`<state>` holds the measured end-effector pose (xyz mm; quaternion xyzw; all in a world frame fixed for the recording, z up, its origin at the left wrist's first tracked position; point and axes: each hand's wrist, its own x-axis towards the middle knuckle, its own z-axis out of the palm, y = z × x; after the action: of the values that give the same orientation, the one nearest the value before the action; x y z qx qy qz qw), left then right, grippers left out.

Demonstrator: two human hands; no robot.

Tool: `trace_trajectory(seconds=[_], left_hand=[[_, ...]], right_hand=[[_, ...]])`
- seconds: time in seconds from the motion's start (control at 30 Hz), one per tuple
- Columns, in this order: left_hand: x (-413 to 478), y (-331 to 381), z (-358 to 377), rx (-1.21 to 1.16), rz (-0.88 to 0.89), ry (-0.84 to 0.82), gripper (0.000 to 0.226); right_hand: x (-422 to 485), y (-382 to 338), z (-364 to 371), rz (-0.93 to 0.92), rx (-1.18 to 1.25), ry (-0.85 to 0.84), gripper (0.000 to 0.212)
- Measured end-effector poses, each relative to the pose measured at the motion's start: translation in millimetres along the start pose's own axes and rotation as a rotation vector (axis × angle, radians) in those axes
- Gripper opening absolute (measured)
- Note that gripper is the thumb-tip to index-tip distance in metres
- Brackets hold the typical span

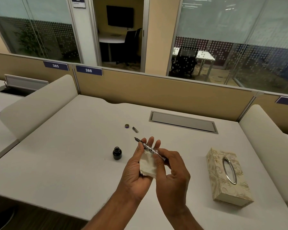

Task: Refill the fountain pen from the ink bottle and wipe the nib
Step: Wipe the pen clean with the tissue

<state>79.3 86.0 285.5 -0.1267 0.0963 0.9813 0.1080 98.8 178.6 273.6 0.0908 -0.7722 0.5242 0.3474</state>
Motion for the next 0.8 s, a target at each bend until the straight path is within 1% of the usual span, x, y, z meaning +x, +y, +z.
trace_trajectory(seconds=[0.13, 0.27, 0.4, 0.5, 0.6, 0.7, 0.8], left_hand=[[0.3, 0.3, -3.8, 0.012, 0.004, 0.002, 0.03], [1.5, 1.6, -3.4, 0.005, 0.002, 0.003, 0.029], [3.0, 0.4, -5.0, 0.03, 0.011, -0.001, 0.029], [5.3, -0.7, -5.3, 0.057, 0.014, 0.009, 0.031], [6.1, -0.8, -5.0, 0.055, 0.022, 0.019, 0.032], [5.8, -0.8, -4.2, 0.034, 0.005, 0.025, 0.034], [5.1, -3.2, -3.2, 0.018, -0.003, 0.024, 0.027]], right_hand=[[0.8, 1.1, 0.6, 0.042, 0.023, -0.011, 0.014], [1.1, -0.3, 0.3, 0.022, 0.0, -0.059, 0.021], [2.4, 0.0, -2.1, 0.036, 0.001, -0.052, 0.023], [2.3, 0.2, -2.5, 0.093, 0.031, -0.039, 0.021], [2.5, -1.6, -1.4, 0.142, 0.045, -0.044, 0.023], [2.9, -3.5, -2.0, 0.107, 0.023, -0.065, 0.022], [3.6, -0.1, -3.4, 0.071, 0.001, -0.065, 0.017]])
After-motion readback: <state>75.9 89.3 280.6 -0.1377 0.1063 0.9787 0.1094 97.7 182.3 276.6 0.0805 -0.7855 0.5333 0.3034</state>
